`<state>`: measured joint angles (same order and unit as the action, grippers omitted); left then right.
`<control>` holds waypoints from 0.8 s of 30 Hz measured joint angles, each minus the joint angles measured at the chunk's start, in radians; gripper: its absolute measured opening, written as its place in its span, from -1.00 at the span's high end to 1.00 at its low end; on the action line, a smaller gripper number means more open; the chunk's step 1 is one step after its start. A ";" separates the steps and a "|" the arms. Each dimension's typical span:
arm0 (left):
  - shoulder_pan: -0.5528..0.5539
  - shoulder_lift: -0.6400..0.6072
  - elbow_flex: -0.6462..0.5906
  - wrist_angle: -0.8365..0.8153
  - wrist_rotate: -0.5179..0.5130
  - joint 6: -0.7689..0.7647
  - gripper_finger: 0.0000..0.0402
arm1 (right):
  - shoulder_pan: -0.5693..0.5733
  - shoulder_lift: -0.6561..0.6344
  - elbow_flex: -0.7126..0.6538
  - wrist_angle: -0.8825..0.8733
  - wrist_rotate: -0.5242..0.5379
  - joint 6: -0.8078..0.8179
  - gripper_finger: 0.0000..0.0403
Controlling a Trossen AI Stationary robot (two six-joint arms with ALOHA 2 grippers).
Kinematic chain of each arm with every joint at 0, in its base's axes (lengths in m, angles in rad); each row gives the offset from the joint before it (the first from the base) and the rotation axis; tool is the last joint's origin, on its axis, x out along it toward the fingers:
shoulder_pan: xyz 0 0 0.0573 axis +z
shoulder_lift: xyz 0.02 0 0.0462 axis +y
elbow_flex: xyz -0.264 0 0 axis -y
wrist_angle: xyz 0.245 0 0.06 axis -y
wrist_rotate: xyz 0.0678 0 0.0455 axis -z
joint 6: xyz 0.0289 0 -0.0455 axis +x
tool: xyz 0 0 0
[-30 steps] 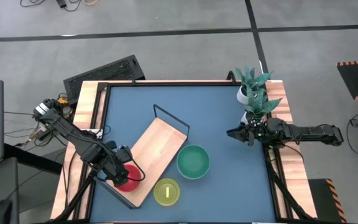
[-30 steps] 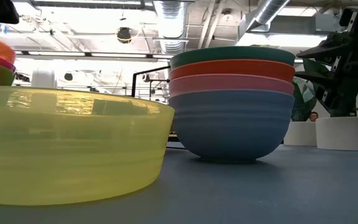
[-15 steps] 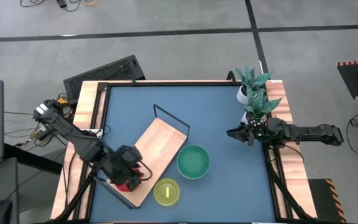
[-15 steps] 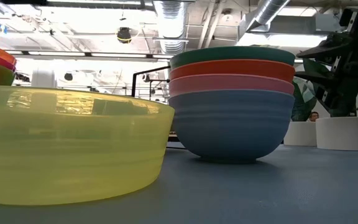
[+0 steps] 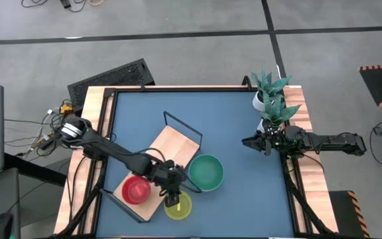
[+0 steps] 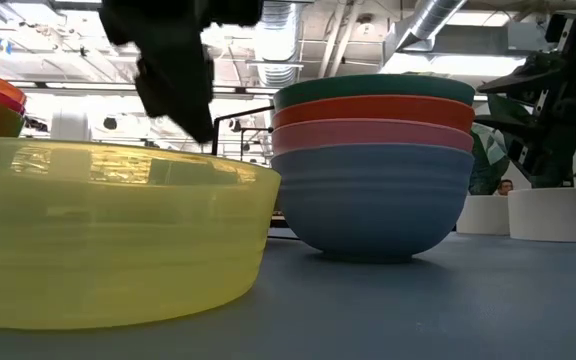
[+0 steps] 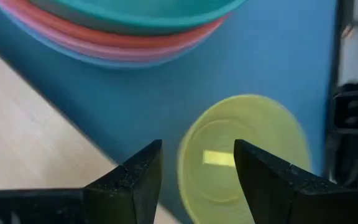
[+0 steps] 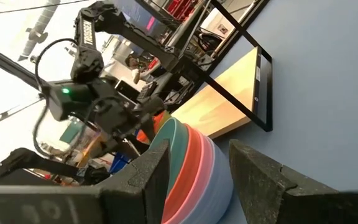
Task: Place and stack bowls onto a shelf
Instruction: Stack the yellow bowl on top of the orange bowl on the shelf
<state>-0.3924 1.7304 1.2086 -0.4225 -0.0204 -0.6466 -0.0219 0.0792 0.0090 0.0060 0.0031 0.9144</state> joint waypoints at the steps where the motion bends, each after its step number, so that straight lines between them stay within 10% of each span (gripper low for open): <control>1: 0.007 0.015 0.009 -0.003 0.009 0.032 0.09 | 0.000 0.000 0.000 0.000 0.000 0.002 0.06; 16: 0.022 0.105 0.035 -0.030 0.059 0.210 0.12 | 0.002 0.000 0.000 0.000 -0.004 -0.005 0.06; 24: 0.025 0.163 0.034 -0.036 0.133 0.246 0.61 | 0.002 0.001 0.000 0.000 -0.004 -0.006 0.06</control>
<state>-0.3679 1.8935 1.2425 -0.4582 0.1127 -0.4006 -0.0200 0.0798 0.0086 0.0056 -0.0013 0.9081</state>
